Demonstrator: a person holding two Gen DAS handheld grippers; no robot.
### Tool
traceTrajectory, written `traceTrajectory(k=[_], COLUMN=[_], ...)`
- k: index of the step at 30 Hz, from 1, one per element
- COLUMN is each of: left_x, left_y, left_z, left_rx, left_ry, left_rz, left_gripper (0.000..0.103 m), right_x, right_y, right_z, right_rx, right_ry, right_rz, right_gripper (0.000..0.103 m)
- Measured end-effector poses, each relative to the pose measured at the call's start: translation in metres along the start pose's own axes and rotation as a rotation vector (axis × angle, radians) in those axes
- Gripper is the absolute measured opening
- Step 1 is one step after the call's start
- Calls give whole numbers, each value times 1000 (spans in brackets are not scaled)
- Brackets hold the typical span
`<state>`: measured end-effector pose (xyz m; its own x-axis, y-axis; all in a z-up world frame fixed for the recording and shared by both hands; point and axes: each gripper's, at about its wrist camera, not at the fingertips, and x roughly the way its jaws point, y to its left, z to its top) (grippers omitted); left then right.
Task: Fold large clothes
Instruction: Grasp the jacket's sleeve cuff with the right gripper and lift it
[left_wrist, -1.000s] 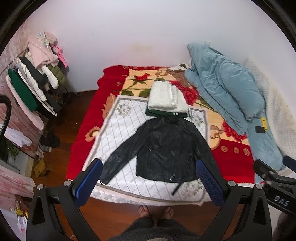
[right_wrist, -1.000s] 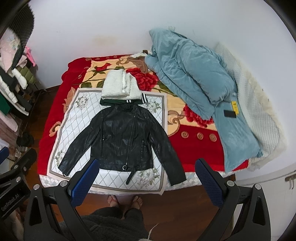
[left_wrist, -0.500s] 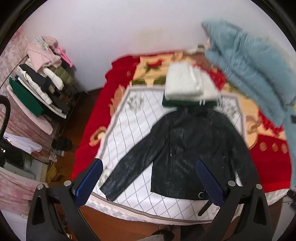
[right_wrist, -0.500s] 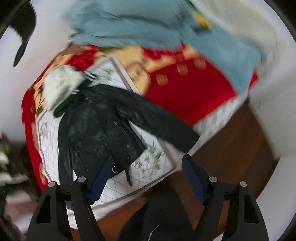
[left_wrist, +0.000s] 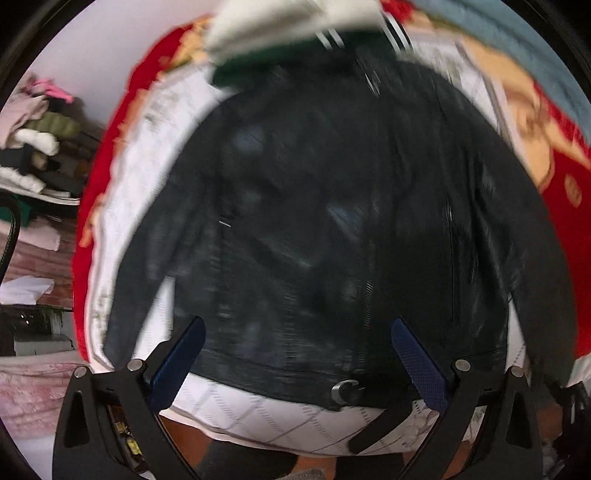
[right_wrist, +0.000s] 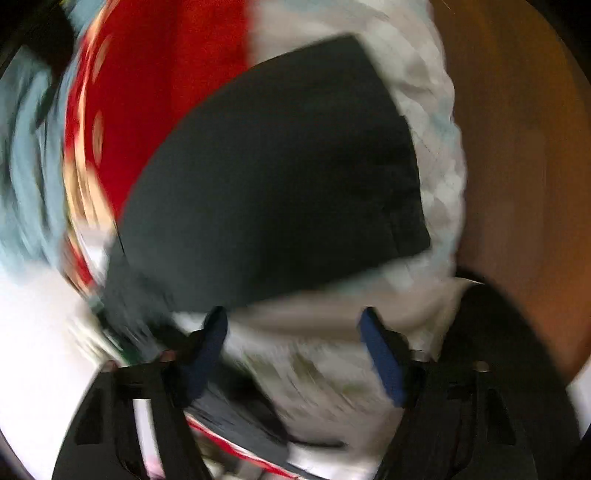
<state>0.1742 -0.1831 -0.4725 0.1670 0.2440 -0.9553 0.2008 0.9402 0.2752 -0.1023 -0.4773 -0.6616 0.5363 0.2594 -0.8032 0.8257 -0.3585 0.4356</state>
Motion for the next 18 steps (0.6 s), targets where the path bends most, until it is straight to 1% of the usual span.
traceTrajectory(k=[1, 2, 4, 5, 7, 9, 10, 11, 13, 14, 15, 16, 18], left_x=[8, 12, 16, 16, 19, 22, 26, 30, 31, 32, 31, 31, 35], left_y=[-9, -16, -31, -37, -50, -59, -65, -71, -76, -75, -77, -79, -81], left_z=[2, 3, 6, 6, 9, 9, 10, 12, 13, 20, 22, 23, 27], left_rx=[13, 23, 55, 71, 98, 111, 117, 121, 125, 128, 132, 135, 138], left_ry=[15, 20, 9, 1, -18, -14, -8, -5, -8, -14, -24, -29, -32], left_rz=[-7, -18, -46, -55, -68, -79, -80, -80, -82, -79, -78, -75, -71], left_gripper=[103, 103, 103, 103, 103, 103, 103, 103, 103, 103, 103, 103, 103], right_x=[0, -6, -24, -32, -33, -22, -18, -14, -6, -5, -3, -4, 1], right_y=[-6, -10, -9, -6, 1, 2, 0, -2, -8, -9, -8, -6, -2], right_z=[5, 7, 5, 3, 2, 9, 14, 15, 15, 16, 14, 14, 17], right_rx=[34, 55, 55, 32, -21, -78, -81, -70, -25, -17, -21, -32, -56], right_ry=[-33, -95, -192, -225, -233, -231, -229, -235, -255, -259, -272, -281, -286], right_rz=[49, 93, 152, 180, 192, 161, 162, 187, 251, 268, 286, 295, 295], right_gripper=[44, 34, 21, 21, 21, 23, 31, 42, 48, 54, 58, 64, 65])
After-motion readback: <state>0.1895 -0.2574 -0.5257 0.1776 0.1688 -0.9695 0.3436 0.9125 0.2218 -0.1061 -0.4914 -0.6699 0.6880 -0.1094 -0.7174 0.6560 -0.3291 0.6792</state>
